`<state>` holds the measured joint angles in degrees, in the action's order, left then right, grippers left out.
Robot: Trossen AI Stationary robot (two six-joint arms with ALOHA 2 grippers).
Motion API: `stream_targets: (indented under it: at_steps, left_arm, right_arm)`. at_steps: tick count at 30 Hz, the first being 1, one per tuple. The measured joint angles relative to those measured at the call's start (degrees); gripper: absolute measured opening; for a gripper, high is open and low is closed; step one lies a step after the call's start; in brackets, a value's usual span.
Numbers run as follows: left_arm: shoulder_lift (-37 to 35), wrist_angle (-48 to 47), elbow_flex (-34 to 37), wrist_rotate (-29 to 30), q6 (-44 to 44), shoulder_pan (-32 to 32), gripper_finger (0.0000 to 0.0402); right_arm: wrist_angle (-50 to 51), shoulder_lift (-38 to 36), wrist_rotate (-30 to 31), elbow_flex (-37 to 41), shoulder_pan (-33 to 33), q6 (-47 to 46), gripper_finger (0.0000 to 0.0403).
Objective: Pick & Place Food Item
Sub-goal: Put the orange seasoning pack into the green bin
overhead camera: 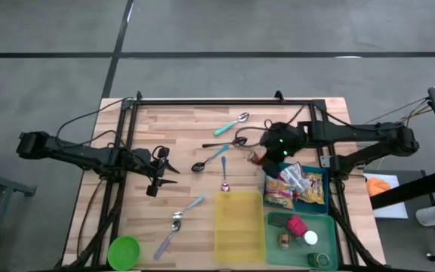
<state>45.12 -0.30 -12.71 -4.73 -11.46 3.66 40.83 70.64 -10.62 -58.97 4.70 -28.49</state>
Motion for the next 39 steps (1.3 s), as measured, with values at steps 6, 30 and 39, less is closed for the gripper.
stream_targets:
  at_steps: [6, 30, 39]
  left_arm:
    - [0.0, 0.0, 0.0, 0.0, 0.0, 0.0, 0.0174]
    - [0.0, 0.0, 0.0, 0.0, 0.0, 0.0, 0.0174]
    - [0.0, 0.0, 0.0, 0.0, 0.0, 0.0, 0.0174]
  right_arm:
    - [2.0, -2.9, -3.0, -0.2, -6.3, -5.4, 0.001]
    - [-1.1, 0.7, 5.6, -2.4, -38.1, -49.6, 0.001]
    - [-7.0, 9.0, 4.9, -2.5, -44.7, -60.8, 0.001]
